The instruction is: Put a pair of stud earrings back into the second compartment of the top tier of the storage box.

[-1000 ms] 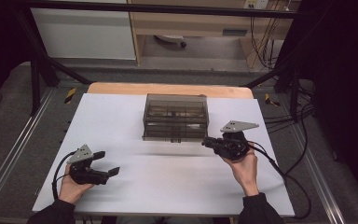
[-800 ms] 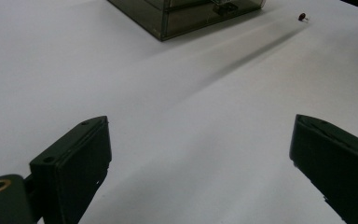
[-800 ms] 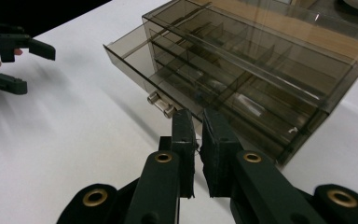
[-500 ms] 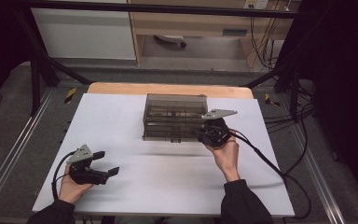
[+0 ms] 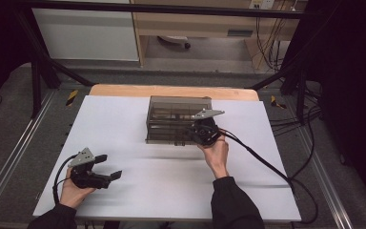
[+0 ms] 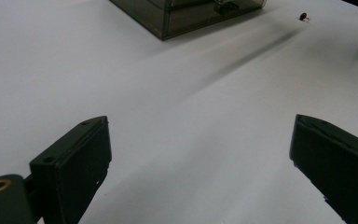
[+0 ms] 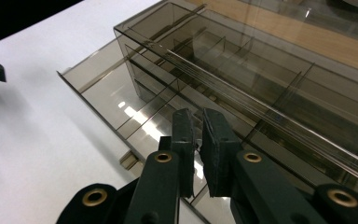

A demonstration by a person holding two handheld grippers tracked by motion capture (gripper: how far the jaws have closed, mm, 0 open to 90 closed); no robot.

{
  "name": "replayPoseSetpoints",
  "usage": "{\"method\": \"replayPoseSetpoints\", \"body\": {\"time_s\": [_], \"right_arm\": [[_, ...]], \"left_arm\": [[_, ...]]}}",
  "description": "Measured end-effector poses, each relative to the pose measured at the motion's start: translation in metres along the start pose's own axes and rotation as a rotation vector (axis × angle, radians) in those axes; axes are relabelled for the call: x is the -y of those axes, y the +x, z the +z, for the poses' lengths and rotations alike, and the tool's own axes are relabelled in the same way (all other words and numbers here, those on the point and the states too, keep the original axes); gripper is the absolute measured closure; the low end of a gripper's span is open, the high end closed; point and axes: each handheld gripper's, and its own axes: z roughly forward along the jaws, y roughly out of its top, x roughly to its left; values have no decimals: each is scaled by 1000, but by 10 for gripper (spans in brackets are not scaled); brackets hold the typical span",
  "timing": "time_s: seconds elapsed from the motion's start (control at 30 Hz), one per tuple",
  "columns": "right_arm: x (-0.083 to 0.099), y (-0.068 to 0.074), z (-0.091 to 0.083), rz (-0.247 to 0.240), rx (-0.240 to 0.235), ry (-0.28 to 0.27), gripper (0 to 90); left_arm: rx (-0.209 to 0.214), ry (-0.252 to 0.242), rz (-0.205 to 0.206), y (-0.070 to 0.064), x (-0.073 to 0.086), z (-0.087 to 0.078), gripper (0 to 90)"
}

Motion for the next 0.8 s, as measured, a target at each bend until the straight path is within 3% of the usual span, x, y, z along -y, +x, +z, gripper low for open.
{"method": "replayPoseSetpoints", "body": {"time_s": [0.33, 0.6, 0.63, 0.67, 0.8], "right_arm": [[5, 1, 14, -15, 1, 26, 789], [1, 1, 1, -23, -24, -21, 620], [0, 2, -5, -26, -30, -30, 554], [0, 2, -5, -26, -30, -30, 554], [-1, 3, -19, -34, -31, -52, 412]], "left_arm": [[1, 0, 2, 0, 0, 0, 49], [1, 1, 2, 0, 0, 0, 49], [1, 1, 2, 0, 0, 0, 49], [0, 1, 2, 0, 0, 0, 49], [0, 1, 2, 0, 0, 0, 49]]}}
